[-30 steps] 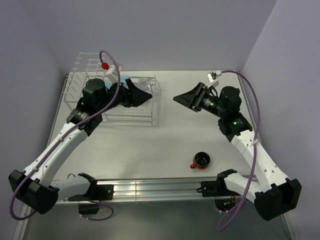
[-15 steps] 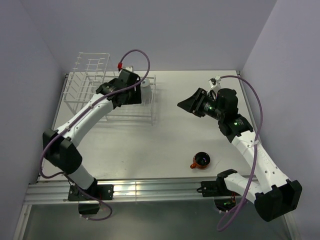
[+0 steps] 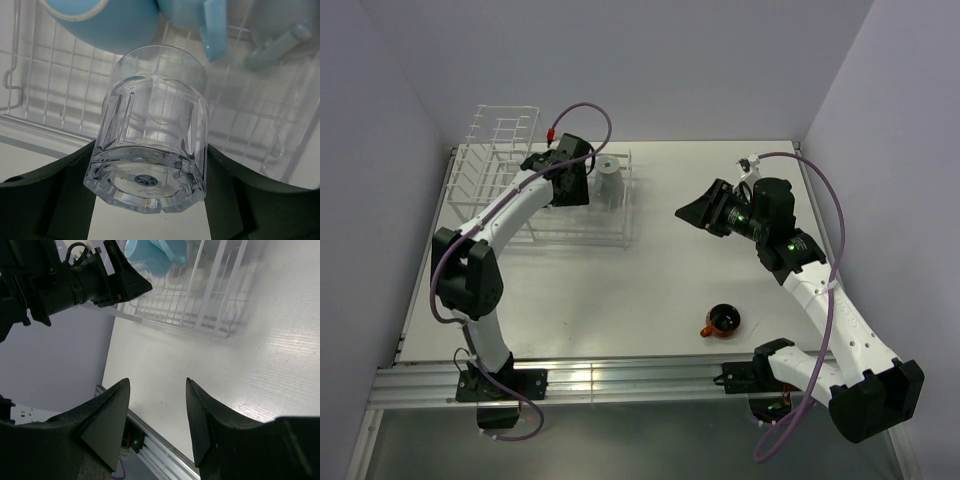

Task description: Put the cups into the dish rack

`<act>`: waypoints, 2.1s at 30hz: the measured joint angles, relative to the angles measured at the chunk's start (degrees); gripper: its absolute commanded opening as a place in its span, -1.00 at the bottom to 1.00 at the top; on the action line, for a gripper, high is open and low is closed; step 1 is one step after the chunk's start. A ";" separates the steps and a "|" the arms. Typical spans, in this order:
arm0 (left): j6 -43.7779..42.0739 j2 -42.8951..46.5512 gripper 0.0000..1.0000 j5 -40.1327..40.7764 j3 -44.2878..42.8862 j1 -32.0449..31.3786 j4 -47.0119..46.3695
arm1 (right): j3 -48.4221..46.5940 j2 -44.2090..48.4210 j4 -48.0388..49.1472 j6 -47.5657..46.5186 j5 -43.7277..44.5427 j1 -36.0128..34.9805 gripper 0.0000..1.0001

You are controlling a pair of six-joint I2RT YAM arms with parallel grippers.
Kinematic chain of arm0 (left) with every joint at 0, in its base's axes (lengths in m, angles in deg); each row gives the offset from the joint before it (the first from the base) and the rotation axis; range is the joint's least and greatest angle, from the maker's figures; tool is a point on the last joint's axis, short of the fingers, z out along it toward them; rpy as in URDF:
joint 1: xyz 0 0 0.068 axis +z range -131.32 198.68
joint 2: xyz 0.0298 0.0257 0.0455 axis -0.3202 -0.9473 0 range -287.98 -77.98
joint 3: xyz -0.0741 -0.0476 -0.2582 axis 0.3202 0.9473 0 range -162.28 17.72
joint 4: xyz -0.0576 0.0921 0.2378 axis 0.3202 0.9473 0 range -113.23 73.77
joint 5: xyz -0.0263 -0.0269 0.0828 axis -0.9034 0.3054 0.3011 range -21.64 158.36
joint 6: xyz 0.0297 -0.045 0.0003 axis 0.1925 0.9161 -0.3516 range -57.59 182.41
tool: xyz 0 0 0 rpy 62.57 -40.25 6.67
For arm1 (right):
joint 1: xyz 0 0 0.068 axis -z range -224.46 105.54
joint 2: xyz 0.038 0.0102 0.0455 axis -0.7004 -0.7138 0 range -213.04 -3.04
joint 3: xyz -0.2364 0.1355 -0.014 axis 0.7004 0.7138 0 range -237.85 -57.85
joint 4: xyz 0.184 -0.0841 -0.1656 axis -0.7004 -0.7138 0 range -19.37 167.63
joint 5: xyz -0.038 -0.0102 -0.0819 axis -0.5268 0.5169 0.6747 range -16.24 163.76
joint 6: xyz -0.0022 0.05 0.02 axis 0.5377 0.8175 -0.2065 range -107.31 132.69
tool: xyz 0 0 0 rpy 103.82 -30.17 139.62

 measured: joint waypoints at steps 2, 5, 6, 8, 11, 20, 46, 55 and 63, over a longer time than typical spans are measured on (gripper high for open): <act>-0.33 -1.11 -0.99 0.11 -0.92 1.27 0.35 | 0.00 0.00 -0.15 -0.17 -0.02 0.00 0.13; -0.44 -3.26 -0.99 0.11 -2.80 2.19 0.81 | 0.00 0.00 -0.22 -0.35 -0.04 0.00 0.13; -0.46 -3.80 -0.98 0.11 -3.13 2.25 0.79 | 0.00 0.00 -0.24 -0.37 -0.04 0.00 0.13; -0.46 -4.63 -0.96 0.00 -3.39 2.34 0.87 | 0.00 0.00 -0.28 -0.46 -0.04 0.00 0.13; -0.42 -5.79 -0.91 -0.33 -3.43 2.62 1.09 | 0.00 -0.02 -0.44 -0.72 -0.07 0.00 0.13; -0.35 -7.28 -0.68 -0.72 -3.41 3.56 1.42 | 0.15 -0.68 -0.44 -0.92 -0.09 0.00 0.13; 0.09 -6.10 0.32 -1.53 1.09 4.57 -2.91 | 1.20 -1.88 -0.15 -0.90 -0.94 0.00 0.13; 1.03 -5.42 0.57 -1.07 2.12 4.57 -3.69 | 1.36 -2.01 0.07 -0.90 -0.98 0.00 0.13; 1.33 -5.42 0.66 -0.85 3.54 4.72 -3.67 | 2.05 -2.36 0.44 -0.92 -1.14 0.00 0.13</act>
